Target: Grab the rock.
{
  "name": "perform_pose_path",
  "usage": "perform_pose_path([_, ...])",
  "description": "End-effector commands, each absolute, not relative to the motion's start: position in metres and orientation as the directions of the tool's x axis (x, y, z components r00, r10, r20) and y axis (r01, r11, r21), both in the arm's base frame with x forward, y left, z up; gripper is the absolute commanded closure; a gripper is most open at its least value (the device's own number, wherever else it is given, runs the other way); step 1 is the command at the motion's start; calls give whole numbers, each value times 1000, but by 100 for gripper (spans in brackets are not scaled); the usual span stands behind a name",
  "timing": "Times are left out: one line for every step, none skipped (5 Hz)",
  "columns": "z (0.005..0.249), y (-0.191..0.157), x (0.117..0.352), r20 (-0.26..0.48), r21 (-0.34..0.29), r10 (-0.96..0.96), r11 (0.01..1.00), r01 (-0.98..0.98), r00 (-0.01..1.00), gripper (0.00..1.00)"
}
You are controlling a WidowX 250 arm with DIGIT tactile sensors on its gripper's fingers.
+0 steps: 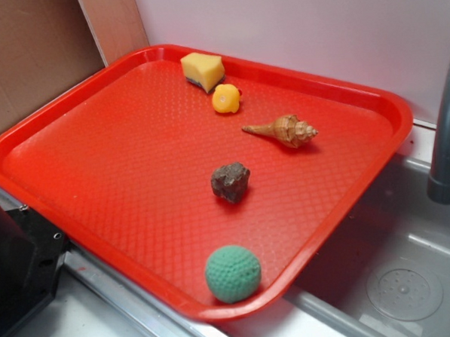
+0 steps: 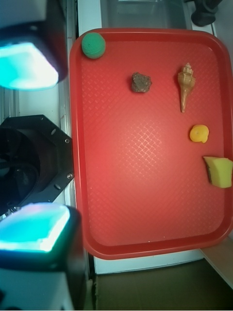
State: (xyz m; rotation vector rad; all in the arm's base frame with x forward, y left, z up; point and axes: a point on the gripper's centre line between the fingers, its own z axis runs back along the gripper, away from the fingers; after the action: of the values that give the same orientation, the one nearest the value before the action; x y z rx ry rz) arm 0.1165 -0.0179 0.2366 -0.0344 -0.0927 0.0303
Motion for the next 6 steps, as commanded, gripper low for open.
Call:
perform_pose_path([237,-18,117,92,-36,32,999,-29,995,0])
perform_pose_path([220,-24,131,124,-73,93,994,-85,988,0])
perform_pose_path([205,-36,142,152,-93,168,983,-155,974,0])
perform_pose_path([184,-58,149,160,-122,207,974,-189,965,0])
perform_pose_path([159,-77,166,138,-185,250,957,-223,958,0])
perform_pose_path([129,-96,183,103,-186,285,947,-263,953,0])
